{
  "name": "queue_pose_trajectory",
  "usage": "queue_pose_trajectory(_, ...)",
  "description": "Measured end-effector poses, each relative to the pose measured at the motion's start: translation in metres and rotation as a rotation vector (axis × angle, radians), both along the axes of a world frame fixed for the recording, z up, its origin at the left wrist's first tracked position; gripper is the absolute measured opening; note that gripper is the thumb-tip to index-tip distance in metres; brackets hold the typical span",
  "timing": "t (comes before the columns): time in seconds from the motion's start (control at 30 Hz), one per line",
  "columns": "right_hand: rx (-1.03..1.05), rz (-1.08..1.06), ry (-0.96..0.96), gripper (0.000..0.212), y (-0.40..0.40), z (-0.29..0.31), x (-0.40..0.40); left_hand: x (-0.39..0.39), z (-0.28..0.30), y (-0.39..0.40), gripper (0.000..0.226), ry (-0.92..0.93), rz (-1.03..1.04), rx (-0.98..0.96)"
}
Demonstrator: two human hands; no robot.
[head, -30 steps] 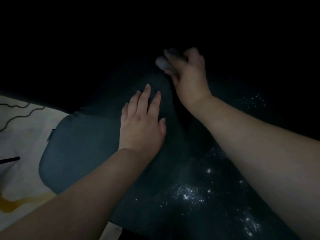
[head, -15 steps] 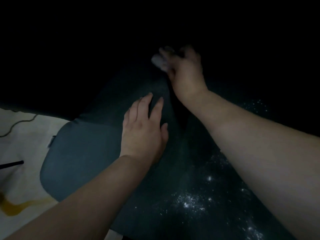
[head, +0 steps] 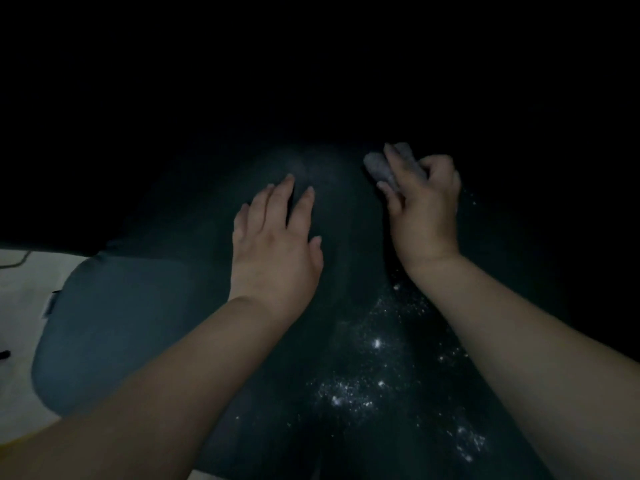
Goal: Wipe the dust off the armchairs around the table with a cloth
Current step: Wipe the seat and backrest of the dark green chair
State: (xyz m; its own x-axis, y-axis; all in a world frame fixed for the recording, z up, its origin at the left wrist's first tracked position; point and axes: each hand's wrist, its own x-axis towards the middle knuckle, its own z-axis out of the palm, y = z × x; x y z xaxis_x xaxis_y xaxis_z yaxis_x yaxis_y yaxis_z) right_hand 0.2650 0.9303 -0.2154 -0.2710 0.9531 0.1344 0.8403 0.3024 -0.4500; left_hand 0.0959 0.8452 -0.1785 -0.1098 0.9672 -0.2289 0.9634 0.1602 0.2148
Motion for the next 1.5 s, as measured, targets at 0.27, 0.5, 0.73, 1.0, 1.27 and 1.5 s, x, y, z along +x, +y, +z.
queue_pose_trajectory(0.27,-0.068,-0.116,-0.027,0.046,-0.042,0.004,0.052,0.016,0.004,0.008,0.06,-0.018,-0.073,-0.014)
queue_pose_trajectory(0.5,-0.032,-0.14,0.066,0.041,-0.056,0.009,0.045,0.032,0.002,0.016,0.059,-0.029,-0.088,-0.012)
queue_pose_trajectory(0.73,-0.086,-0.493,0.097,0.05,-0.028,0.007,0.08,0.033,0.0,0.015,0.058,-0.031,-0.08,0.023)
queue_pose_trajectory(1.0,-0.108,-0.306,0.117,0.056,-0.061,0.009,0.066,0.04,-0.002,0.016,0.058,-0.036,-0.051,0.024)
queue_pose_trajectory(1.27,-0.15,-0.388,0.069,0.042,0.011,0.01,0.052,0.043,-0.005,0.016,0.058,-0.039,-0.041,0.04)
queue_pose_trajectory(1.5,-0.138,-0.148,0.039,0.065,-0.053,0.014,0.077,0.034,-0.002,0.012,0.057,-0.034,-0.098,0.03)
